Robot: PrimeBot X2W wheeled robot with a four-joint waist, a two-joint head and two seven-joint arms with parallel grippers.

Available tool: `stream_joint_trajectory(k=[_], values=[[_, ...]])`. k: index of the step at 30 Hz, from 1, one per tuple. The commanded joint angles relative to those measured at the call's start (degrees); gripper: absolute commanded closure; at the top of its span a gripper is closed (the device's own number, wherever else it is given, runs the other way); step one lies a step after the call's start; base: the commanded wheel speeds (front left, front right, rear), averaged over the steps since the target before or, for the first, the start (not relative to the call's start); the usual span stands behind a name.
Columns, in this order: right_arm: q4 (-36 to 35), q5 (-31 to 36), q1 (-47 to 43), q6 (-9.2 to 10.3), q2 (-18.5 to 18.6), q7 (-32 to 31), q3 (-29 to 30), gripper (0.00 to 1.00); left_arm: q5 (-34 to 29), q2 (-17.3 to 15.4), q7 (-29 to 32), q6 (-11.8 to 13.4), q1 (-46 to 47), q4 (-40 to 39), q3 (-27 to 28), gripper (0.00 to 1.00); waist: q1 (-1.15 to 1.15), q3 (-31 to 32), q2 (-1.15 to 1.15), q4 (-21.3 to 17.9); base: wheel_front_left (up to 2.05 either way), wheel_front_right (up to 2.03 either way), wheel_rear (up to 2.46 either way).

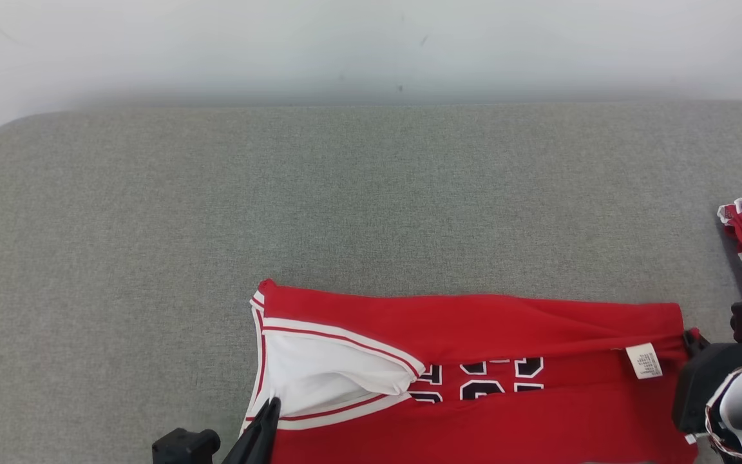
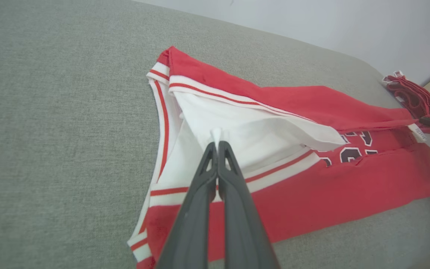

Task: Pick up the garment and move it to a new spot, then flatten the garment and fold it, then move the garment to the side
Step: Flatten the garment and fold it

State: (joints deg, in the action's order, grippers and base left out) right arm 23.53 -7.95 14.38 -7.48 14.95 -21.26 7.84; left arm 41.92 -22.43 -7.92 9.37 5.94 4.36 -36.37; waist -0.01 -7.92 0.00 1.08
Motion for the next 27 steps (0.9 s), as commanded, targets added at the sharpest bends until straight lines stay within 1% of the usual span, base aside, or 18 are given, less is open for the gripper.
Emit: stream_joint_trajectory(k=[1,8,12,13,14,15,16,20,22,27], values=[[0.1,0.4,-1.1,0.03,0.4,-0.4,0.5,1.0,0.3,0.0,-0.2,0.2,-0.9,0.1,0.0,1.0,0.01,0.1,0.0,0.1,0.0,0.0,0.0],[-1.9,0.0,-3.9,0.03,-0.3,-1.8,1.6,1.0,1.3,0.0,-1.1,1.5,-2.6,1.6,0.9,1.0,0.01,0.6,0.0,0.5,0.0,0.0,0.0],[-3.1,0.2,-5.3,0.03,-1.2,-2.3,1.7,1.0,1.3,0.5,-1.8,1.3,-2.5,2.9,0.8,1.0,0.01,0.8,0.0,0.3,0.0,0.0,0.0],[-3.3,0.3,-5.4,0.03,-1.4,-2.4,1.8,1.0,1.2,0.6,-1.9,1.3,-2.3,3.3,0.7,0.88,0.01,0.9,0.0,0.2,0.0,0.0,0.0],[-3.4,0.2,-5.5,0.03,-1.5,-2.5,1.8,1.0,1.1,0.8,-2.1,1.3,-2.2,3.6,0.6,0.66,0.01,0.9,0.0,0.2,0.0,0.0,0.0],[-3.5,0.0,-5.6,0.03,-1.7,-2.4,1.6,0.73,1.0,1.0,-2.2,1.3,-2.1,3.8,0.5,0.36,0.01,1.0,0.0,0.1,0.0,0.0,0.0],[-3.7,-0.2,-5.6,0.03,-2.0,-2.0,1.8,0.0,0.8,1.1,-2.3,1.4,-2.0,4.0,0.4,0.0,0.01,1.1,0.0,0.0,0.0,0.0,0.0],[-4.3,-0.5,-5.9,0.03,-2.5,-1.0,2.6,0.0,0.3,1.4,-3.4,1.7,-2.1,5.1,0.5,0.0,0.01,1.8,0.0,-0.1,0.0,0.0,0.0],[-5.0,-1.1,-6.8,0.03,-3.1,-0.2,3.4,0.0,-0.1,1.9,-5.0,2.0,-2.2,5.3,1.5,0.0,0.01,2.7,0.0,0.2,0.0,0.0,0.0],[-8.1,-3.3,-9.5,0.03,-5.0,1.1,5.9,0.0,-2.7,3.1,-7.2,1.1,-4.0,5.6,5.3,0.0,0.01,5.3,0.0,0.4,0.0,0.0,0.0]])
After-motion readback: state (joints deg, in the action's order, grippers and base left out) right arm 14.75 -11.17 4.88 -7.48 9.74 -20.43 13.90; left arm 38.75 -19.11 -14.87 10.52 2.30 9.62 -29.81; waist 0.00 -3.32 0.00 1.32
